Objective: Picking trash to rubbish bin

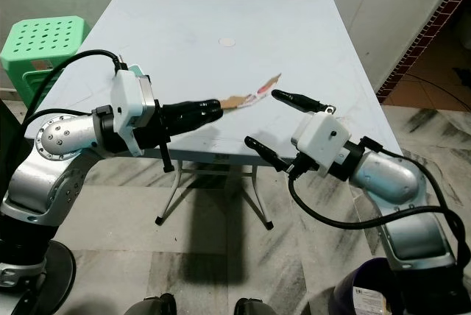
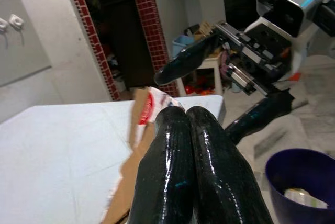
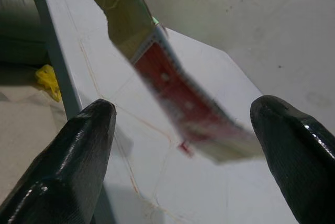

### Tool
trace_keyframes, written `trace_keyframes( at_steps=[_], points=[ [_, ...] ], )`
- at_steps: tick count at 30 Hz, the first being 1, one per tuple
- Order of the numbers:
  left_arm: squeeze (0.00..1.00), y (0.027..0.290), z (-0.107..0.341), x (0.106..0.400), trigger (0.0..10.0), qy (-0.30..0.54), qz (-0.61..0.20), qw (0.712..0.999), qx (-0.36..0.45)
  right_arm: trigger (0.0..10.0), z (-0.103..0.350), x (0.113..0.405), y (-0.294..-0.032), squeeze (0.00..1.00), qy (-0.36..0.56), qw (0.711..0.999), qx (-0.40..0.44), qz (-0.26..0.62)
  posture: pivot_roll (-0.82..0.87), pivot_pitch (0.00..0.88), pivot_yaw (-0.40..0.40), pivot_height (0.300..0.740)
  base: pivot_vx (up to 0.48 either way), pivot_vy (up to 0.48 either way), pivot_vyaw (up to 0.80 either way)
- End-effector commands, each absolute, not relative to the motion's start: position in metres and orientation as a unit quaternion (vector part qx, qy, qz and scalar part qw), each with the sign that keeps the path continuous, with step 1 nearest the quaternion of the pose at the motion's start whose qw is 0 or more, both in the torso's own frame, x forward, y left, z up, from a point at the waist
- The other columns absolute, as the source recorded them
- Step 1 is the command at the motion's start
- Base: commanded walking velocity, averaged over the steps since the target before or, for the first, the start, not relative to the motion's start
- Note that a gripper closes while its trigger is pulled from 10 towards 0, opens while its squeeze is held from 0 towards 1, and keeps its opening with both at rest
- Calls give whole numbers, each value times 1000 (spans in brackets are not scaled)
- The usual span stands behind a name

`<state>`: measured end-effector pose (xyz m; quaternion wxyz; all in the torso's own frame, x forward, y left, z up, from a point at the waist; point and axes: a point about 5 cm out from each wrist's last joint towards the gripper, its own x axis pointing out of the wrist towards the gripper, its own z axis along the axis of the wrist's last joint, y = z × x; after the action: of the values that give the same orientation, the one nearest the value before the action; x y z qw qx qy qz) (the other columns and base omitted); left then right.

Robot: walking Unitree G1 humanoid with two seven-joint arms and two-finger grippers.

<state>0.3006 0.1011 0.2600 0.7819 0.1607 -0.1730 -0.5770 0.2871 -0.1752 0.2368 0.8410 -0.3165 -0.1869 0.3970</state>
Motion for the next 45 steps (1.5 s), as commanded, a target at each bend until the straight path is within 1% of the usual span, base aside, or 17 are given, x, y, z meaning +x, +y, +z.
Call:
trace_keyframes(
  at_steps=[1,10,11,16,17,18,19,20,22,23,24,25,26,27,28,36,45],
  points=[
    [0,99,262,299,10000,-168,-593,768,175,10000,240,287,-176,0,-190,832,-330,402,-42,224,-59,740,0,0,0],
    [0,99,258,299,10000,-151,-610,755,191,10000,240,287,-176,0,-187,822,-336,419,-43,228,-58,740,0,0,0],
    [0,96,260,295,10000,-152,-623,743,193,10000,237,286,-177,0,-178,817,-339,432,-41,227,-59,740,0,0,0],
    [0,94,261,293,10000,-151,-633,733,197,10000,234,285,-176,0,-167,808,-340,451,-43,227,-60,740,0,0,0],
    [0,94,262,293,10000,-152,-635,732,197,9412,233,285,-176,0,-162,806,-340,457,-42,227,-61,740,0,0,0],
    [0,93,263,293,10000,-153,-636,730,197,9333,232,285,-176,0,-159,803,-342,461,-42,227,-61,740,0,0,0],
    [0,93,264,292,10000,-154,-637,729,197,9333,231,284,-177,0,-158,802,-343,463,-42,227,-61,740,0,0,0],
    [0,92,264,292,10000,-154,-640,727,198,9686,231,285,-177,0,-155,801,-343,465,-41,229,-62,740,0,0,0],
    [0,92,265,292,10000,-155,-641,725,198,9686,230,285,-177,0,-154,801,-343,467,-41,229,-62,740,0,0,0],
    [0,91,265,291,10000,-155,-644,722,200,9216,230,284,-177,0,-151,798,-344,471,-41,228,-62,740,0,0,0],
    [0,91,265,291,10000,-155,-644,722,200,9216,230,284,-177,0,-151,798,-344,471,-41,228,-62,740,0,0,0],
    [0,90,265,290,10000,-156,-646,719,201,8784,229,284,-177,0,-149,796,-345,474,-41,227,-63,740,0,0,0],
    [0,90,265,290,10000,-156,-646,719,201,8784,229,284,-177,0,-149,796,-345,474,-41,227,-63,740,0,0,0],
    [0,90,266,291,10000,-158,-648,717,203,4745,229,284,-177,0,-148,794,-346,477,-41,226,-65,740,0,0,0],
    [0,89,267,291,10000,-160,-648,715,207,0,229,284,-177,0,-147,792,-345,481,-42,224,-64,740,0,0,0],
    [0,87,273,291,10000,-168,-652,707,216,0,230,286,-178,0,-145,787,-348,488,-41,220,-66,740,0,0,0],
    [0,87,277,295,10000,-173,-647,708,223,118,231,287,-179,0,-143,787,-345,491,-41,214,-68,740,0,0,0]
  ],
)
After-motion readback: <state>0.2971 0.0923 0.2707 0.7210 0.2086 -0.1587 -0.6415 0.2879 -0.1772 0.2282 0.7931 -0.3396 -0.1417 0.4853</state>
